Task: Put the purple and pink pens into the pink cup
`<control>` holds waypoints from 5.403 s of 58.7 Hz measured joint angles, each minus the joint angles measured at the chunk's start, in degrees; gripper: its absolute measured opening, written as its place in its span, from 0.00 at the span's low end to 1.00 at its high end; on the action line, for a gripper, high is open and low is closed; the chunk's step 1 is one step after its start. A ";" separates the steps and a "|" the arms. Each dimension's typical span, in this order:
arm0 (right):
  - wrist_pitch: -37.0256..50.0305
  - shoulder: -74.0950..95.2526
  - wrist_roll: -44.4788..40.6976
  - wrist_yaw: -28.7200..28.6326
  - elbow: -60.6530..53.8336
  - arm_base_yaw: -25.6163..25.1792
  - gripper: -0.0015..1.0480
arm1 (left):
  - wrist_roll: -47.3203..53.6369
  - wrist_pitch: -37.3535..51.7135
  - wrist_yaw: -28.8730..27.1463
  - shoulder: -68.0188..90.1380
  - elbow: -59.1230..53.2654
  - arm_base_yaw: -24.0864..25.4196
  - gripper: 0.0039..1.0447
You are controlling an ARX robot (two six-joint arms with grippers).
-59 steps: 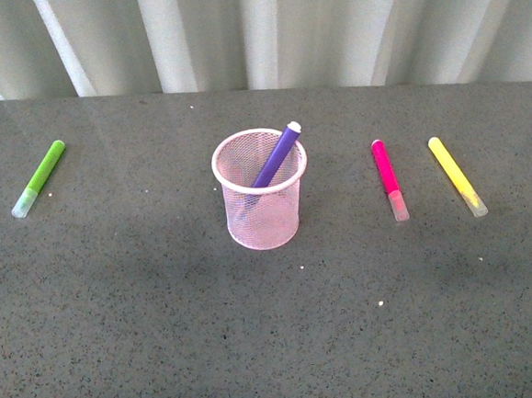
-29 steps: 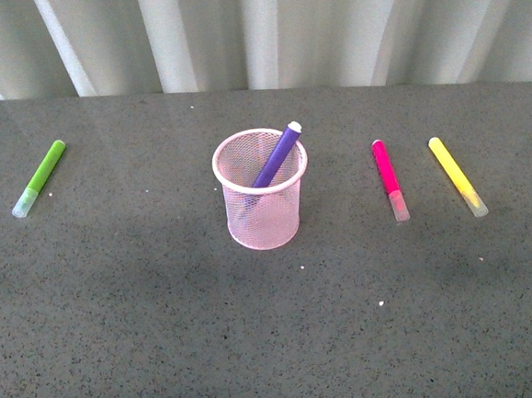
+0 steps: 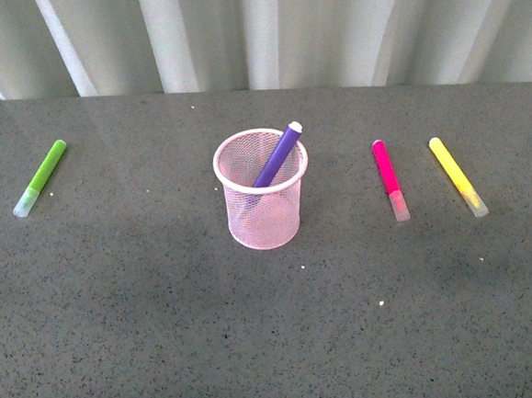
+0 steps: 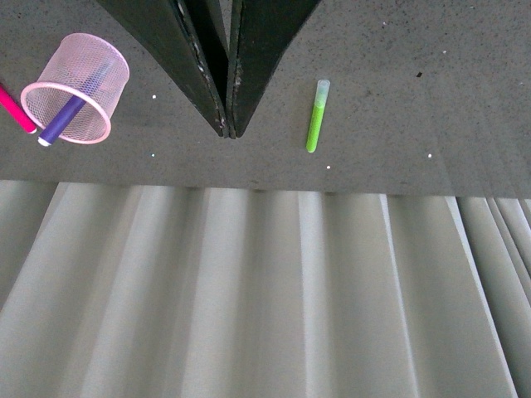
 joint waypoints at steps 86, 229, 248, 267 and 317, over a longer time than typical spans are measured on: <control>-1.70 125.15 12.48 -5.68 77.85 10.23 0.93 | 0.09 -0.17 -0.02 -0.07 0.00 -0.04 0.94; 65.07 97.96 23.26 -36.02 41.92 7.21 0.11 | 0.13 -0.17 -0.02 -0.07 0.00 -0.04 0.94; 75.54 103.89 16.68 -40.35 35.95 12.22 0.11 | 0.13 -0.17 -0.02 -0.07 0.00 -0.04 0.94; 74.71 117.09 14.25 -37.09 46.07 17.38 0.11 | 0.13 -0.17 -0.02 -0.07 0.00 -0.04 0.94; 76.26 132.65 16.74 -35.95 58.95 21.55 0.11 | 0.13 -0.17 -0.02 -0.07 0.00 -0.04 0.94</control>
